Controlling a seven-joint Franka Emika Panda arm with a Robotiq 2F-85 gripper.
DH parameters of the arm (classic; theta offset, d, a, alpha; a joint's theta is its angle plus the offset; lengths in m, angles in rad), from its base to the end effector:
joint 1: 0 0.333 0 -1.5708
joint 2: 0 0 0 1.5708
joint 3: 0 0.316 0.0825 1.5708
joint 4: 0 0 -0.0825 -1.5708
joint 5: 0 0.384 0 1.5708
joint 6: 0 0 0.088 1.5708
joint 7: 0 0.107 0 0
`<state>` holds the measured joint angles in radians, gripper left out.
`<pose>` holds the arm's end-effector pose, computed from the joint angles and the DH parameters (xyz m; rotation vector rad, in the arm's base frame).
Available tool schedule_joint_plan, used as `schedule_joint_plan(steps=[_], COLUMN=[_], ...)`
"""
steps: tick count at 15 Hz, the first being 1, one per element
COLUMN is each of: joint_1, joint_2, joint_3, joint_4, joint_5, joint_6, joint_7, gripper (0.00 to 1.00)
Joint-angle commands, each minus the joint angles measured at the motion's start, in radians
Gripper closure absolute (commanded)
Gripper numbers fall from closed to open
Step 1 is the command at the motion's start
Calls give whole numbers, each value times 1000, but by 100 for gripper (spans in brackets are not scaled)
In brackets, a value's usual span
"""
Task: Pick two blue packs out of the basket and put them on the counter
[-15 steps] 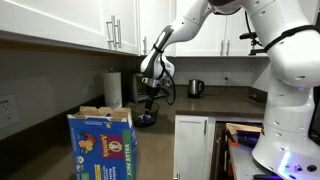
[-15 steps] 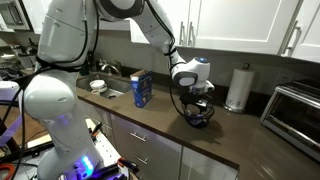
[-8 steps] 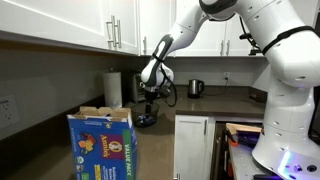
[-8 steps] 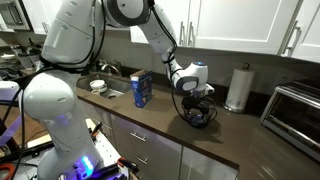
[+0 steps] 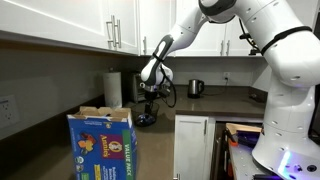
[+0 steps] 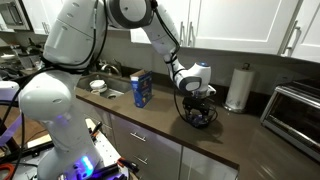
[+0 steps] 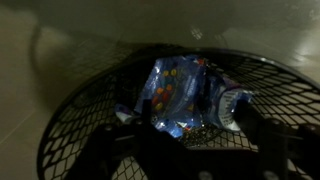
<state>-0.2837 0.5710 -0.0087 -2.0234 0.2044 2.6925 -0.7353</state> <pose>0.5802 -0.1815 0.1711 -3.0750 -0.4092 -0.2036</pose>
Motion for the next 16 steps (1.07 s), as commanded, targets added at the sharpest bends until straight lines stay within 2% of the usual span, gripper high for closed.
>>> schedule_joint_plan(steps=[1,7,10,16], joint_1=[-37,-49,-46,-48], joint_2=[20,12,-33,-159], joint_3=[34,46,43,66], joint_4=[26,33,22,-21], joint_5=[-18,-10,-15,12], joint_6=[-51,-102,-127,-156], joint_7=[35,37,32,-1], gripper=[46,84,99,100])
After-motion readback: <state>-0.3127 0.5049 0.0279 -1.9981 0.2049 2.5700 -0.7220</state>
